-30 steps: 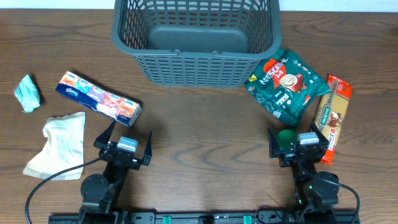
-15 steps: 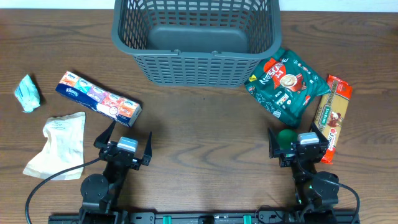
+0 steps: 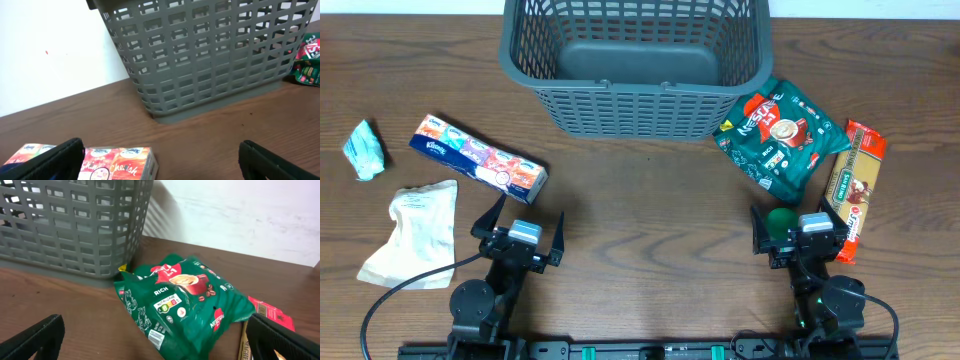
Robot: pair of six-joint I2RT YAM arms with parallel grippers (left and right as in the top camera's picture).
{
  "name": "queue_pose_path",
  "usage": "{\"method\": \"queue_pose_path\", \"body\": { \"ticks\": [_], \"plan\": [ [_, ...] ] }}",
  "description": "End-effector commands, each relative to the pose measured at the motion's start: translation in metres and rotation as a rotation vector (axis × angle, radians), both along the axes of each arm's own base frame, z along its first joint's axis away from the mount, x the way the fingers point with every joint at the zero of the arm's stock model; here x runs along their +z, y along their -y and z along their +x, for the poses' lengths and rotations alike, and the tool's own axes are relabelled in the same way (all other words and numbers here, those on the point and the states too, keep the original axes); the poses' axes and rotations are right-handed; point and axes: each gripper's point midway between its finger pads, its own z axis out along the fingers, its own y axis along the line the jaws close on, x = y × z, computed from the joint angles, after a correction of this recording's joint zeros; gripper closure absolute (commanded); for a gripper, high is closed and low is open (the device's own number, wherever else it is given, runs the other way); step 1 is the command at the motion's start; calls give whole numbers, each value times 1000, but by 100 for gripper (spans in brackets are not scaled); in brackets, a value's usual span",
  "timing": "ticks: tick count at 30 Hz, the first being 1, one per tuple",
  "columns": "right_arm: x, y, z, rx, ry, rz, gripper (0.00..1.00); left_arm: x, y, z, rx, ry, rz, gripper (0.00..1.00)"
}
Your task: Pack container
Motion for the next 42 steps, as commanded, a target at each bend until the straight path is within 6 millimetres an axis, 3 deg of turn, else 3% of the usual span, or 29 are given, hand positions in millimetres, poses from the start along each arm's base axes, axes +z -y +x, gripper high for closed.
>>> {"method": "queue_pose_path", "body": {
  "ticks": [1,4,8,12,18,24,30,38,42],
  "plan": [
    [-1,0,0,-1,1,12,1,-14,4,-2,-21,-51,-21,2],
    [-1,0,0,-2,0,25,1,-13,4,-2,-10,-74,-121,1],
    [-1,1,0,-29,-19,219,1,-8,4,-2,14,-130,-329,2],
    [-7,2,1,-68,-67,409,1,11,-17,1,151,-140,-482,1],
    [-8,1,-2,-103,-195,466,1,45,-36,6,306,-275,-445,2],
    [36,10,2,-167,-301,435,1,88,-36,36,363,-460,-361,1],
    [88,24,22,-226,-406,355,1,117,-55,58,468,-670,-286,2],
    [110,60,37,-402,-666,365,1,150,-66,67,465,-702,-359,2],
    [111,76,39,-471,-779,380,1,142,-87,69,660,-732,-673,1]
  ]
}}
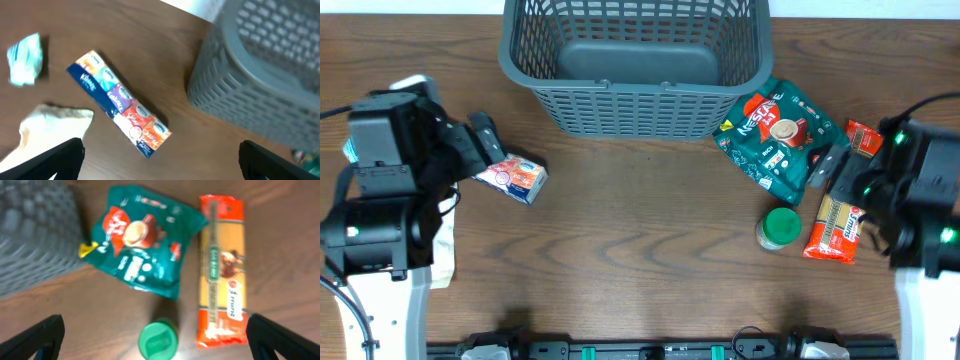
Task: Pack container
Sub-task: 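Reach the left gripper to the Kleenex tissue box and grasp it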
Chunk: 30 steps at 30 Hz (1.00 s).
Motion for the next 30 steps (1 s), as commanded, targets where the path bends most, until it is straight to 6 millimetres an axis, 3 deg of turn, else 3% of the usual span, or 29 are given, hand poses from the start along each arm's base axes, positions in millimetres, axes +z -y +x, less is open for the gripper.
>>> {"method": "queue_pose_path", "body": {
  "ticks": [1,6,12,17,23,30],
  "plan": [
    [12,12,9,-19,-35,-4,1,-9,-12,2,216,-32,-208,1],
    [17,18,29,17,-13,-42,1,-31,-20,15,326,-97,-290,1],
    [16,28,52,-36,31,-33,1,-77,-23,37,448,-229,-370,1],
    [-10,44,68,-99,-27,0,1,-117,-26,58,553,-332,-427,1],
    [-48,49,85,-96,-124,19,1,-161,-29,73,613,-425,-440,1],
    [-66,53,100,-97,-147,21,1,-206,-38,78,714,-516,-465,1]
  ]
}}
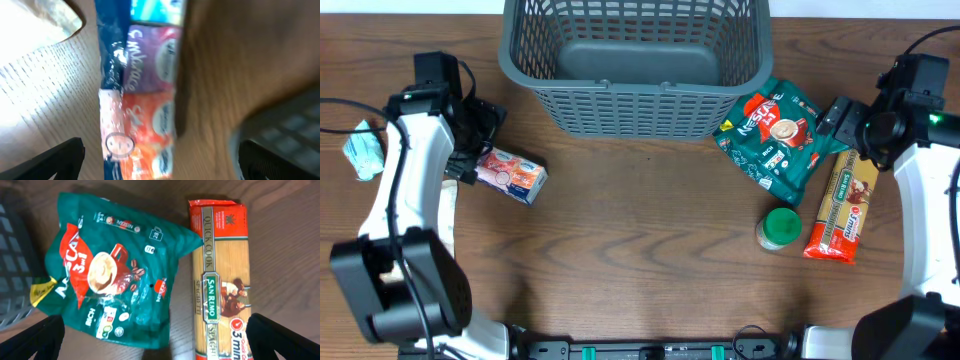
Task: Pack container
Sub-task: 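Reach the left gripper to the Kleenex tissue box and grasp it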
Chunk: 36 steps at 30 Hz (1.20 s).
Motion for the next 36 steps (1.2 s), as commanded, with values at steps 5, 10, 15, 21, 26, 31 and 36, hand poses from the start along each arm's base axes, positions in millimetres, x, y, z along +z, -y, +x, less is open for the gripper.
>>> {"method": "queue_pose_path", "body": {
  "ticks": [5,10,15,21,26,31,36],
  "plan": [
    [6,7,11,-22,42,-8,1,-26,-23,2,122,-60,-21,1],
    [9,8,15,-20,63,-13,1,-44,-30,0,140,-103,-32,2],
    [12,9,20,-7,81,-25,1,-66,-30,4,120,-129,-39,1],
    [13,9,21,0,85,-30,1,-92,-30,6,102,-169,-43,1],
    [12,10,20,10,82,-39,1,-107,-29,2,103,-208,-50,1],
    [12,10,20,10,82,-40,1,-103,-23,3,97,-196,-88,26],
    [13,10,21,10,82,-40,1,-81,-21,10,80,-136,-88,58]
  ]
}}
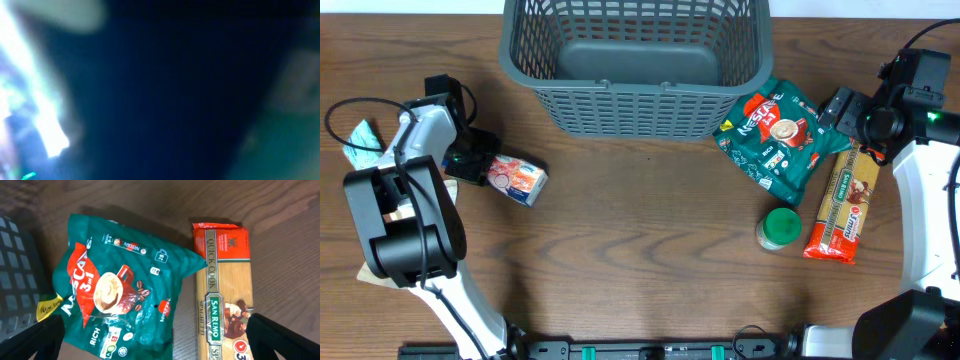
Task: Pack container
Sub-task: 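Reach the left gripper to the Kleenex tissue box and grasp it, then lift the tissue box with the left gripper and carry it over the basket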
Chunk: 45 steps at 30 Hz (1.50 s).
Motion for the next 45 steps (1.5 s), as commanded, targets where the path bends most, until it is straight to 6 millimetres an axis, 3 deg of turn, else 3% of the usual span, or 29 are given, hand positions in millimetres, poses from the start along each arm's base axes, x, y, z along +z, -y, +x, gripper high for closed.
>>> {"method": "queue_pose_path", "body": {
  "ticks": [1,6,8,16,19,22,25,28,31,35,41,45],
  "plan": [
    [5,6,3,-1,10,-17,1,27,1,10,-25,75,0,66],
    [5,6,3,5,9,-21,1,87,-3,24,-121,239,56,81],
    [5,6,3,5,12,-21,1,130,0,35,-215,359,83,94],
    [7,6,6,5,25,-24,1,310,30,59,-633,830,267,95],
    [7,6,7,5,27,-24,1,382,65,67,-938,1020,447,94],
    [7,6,7,5,27,-25,1,436,109,71,-1301,1166,733,94],
    [7,6,6,5,25,-24,2,476,158,72,-1594,1291,1041,94],
    [7,6,6,5,25,-24,1,507,198,73,-1710,1413,1268,94],
    [7,6,6,5,23,-23,1,520,223,78,-1710,1505,1335,94],
    [5,6,3,5,10,-20,1,497,242,96,-1759,1502,1294,94],
    [3,5,0,5,-3,-17,1,421,269,135,-1876,1409,1124,94],
    [3,5,0,5,-3,-17,1,347,286,157,-1974,1296,961,94]
  ]
}}
